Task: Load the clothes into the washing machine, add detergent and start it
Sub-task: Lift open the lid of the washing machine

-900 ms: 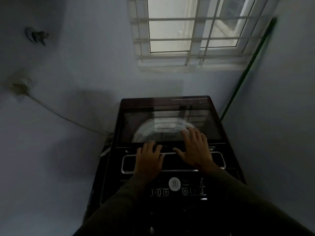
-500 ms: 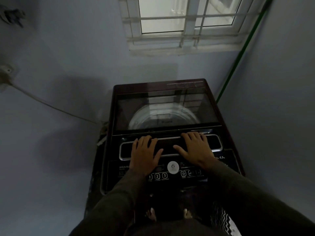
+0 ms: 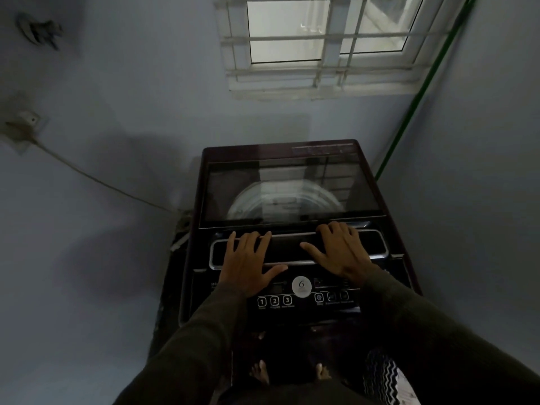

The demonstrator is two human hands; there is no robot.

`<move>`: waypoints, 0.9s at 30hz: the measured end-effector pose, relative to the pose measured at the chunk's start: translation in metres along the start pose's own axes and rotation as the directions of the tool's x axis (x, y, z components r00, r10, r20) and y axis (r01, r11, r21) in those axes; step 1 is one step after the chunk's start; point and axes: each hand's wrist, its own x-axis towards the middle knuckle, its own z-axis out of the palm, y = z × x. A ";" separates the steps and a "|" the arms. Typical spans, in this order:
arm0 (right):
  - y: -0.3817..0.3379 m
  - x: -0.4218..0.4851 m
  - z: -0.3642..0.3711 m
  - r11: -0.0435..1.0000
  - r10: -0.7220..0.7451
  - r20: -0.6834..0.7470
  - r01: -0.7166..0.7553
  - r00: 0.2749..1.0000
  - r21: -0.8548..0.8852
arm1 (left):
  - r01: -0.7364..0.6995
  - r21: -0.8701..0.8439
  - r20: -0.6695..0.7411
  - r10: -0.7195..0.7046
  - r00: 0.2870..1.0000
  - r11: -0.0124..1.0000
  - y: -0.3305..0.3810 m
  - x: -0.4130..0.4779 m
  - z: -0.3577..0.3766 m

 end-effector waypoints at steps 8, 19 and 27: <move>-0.007 0.014 -0.031 0.997 0.059 -0.193 -0.047 0.979 0.064 | 0.001 0.066 -0.430 0.028 0.902 0.998 0.010 0.008 -0.020; -0.013 0.034 -0.082 0.997 0.007 -0.325 0.020 0.946 0.081 | -0.052 0.222 -0.580 0.175 0.795 0.974 -0.011 0.058 -0.054; -0.023 0.020 -0.085 0.994 -0.109 -0.622 0.099 0.776 -0.052 | -0.041 0.276 -0.651 0.218 0.727 0.960 -0.020 0.087 -0.085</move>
